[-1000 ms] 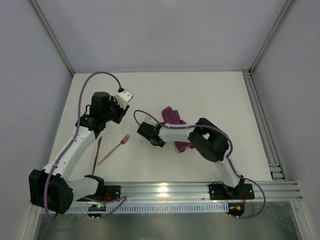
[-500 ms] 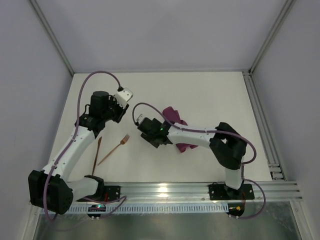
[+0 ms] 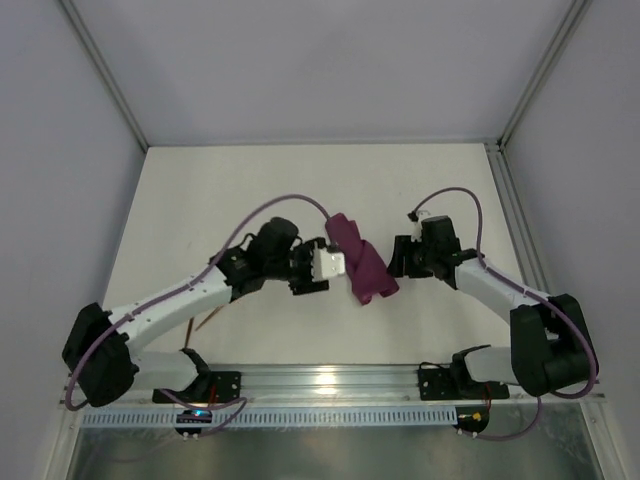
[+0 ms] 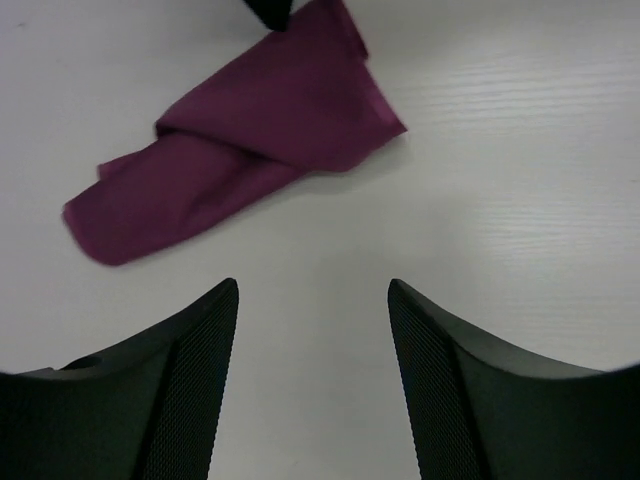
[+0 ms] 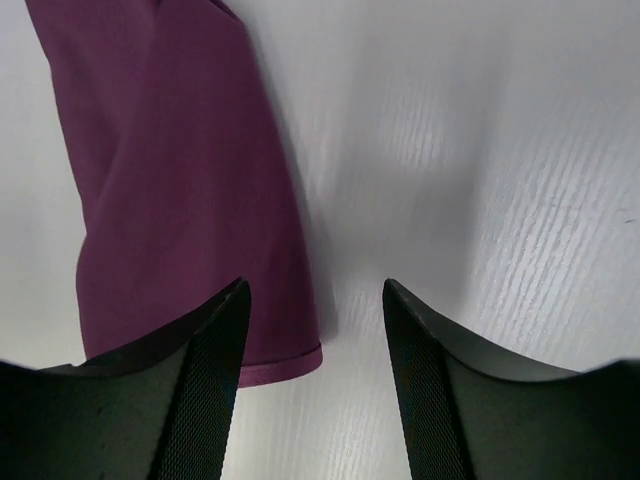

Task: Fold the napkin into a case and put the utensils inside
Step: Smooth out the smaller rectangle-folded napkin at the center of the board.

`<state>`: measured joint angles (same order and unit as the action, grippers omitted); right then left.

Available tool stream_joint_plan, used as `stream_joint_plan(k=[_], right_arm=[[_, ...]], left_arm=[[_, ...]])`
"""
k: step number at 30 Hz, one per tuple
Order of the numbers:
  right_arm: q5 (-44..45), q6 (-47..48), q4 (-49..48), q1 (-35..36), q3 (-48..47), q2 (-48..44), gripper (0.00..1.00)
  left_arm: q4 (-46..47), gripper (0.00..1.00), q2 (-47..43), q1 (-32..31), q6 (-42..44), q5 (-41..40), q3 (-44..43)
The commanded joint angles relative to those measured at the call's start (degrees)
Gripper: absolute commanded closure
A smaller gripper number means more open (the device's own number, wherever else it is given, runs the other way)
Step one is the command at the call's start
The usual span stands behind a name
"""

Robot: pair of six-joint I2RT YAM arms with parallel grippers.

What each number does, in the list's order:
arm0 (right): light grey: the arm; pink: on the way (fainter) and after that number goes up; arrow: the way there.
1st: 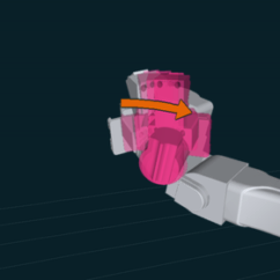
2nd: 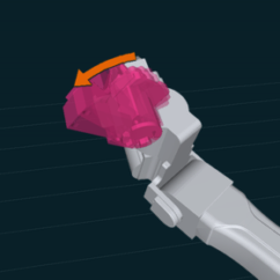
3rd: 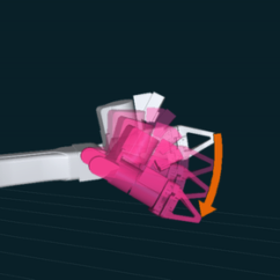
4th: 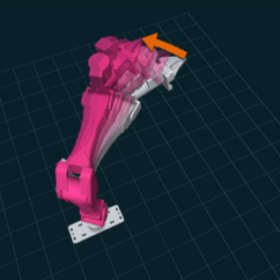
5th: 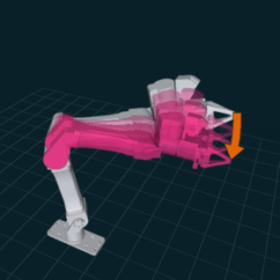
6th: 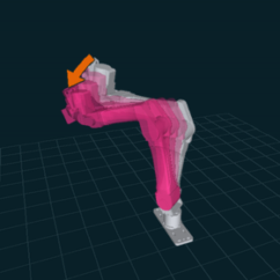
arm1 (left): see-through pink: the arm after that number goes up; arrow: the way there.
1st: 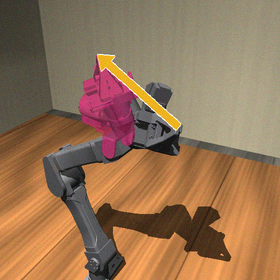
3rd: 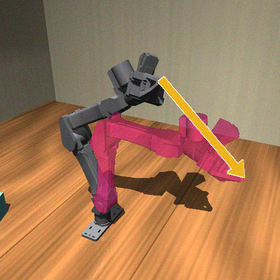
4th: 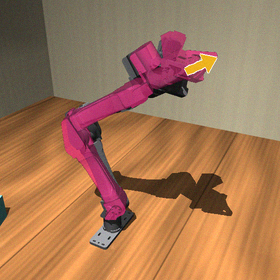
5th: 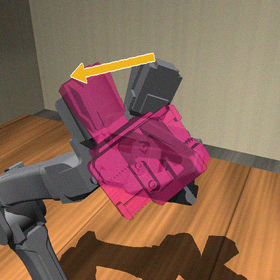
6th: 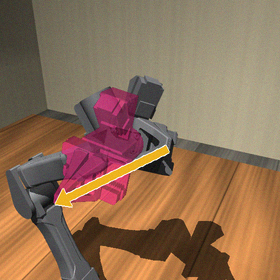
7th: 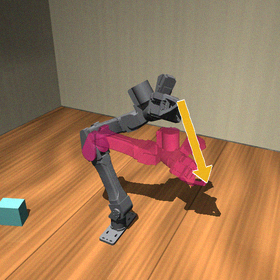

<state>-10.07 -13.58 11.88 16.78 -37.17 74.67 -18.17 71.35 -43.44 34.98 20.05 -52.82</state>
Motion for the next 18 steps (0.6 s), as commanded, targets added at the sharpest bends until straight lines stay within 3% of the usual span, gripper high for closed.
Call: stream_joint_plan(k=[1, 7, 13, 18], right_arm=[[-13.2, -2.2, -6.7, -4.2, 2.8, 1.7, 0.41], [-17.7, -5.2, -15.3, -7.1, 7.1, 5.5, 0.46], [-18.3, -5.8, -16.9, -7.0, 7.9, 8.3, 0.52], [-17.8, -5.9, -16.5, -7.1, 8.0, 8.3, 0.53]], left_arm=[[4.6, 0.36, 9.9, -8.8, 8.7, -5.5, -1.1], [11.2, 0.38, 22.9, -14.3, 14.3, -11.5, -4.9], [21.6, 0.38, 27.2, -18.7, 20.7, -18.5, 0.1], [30.9, 0.4, 24.3, -18.9, 21.8, -22.1, 5.7]])
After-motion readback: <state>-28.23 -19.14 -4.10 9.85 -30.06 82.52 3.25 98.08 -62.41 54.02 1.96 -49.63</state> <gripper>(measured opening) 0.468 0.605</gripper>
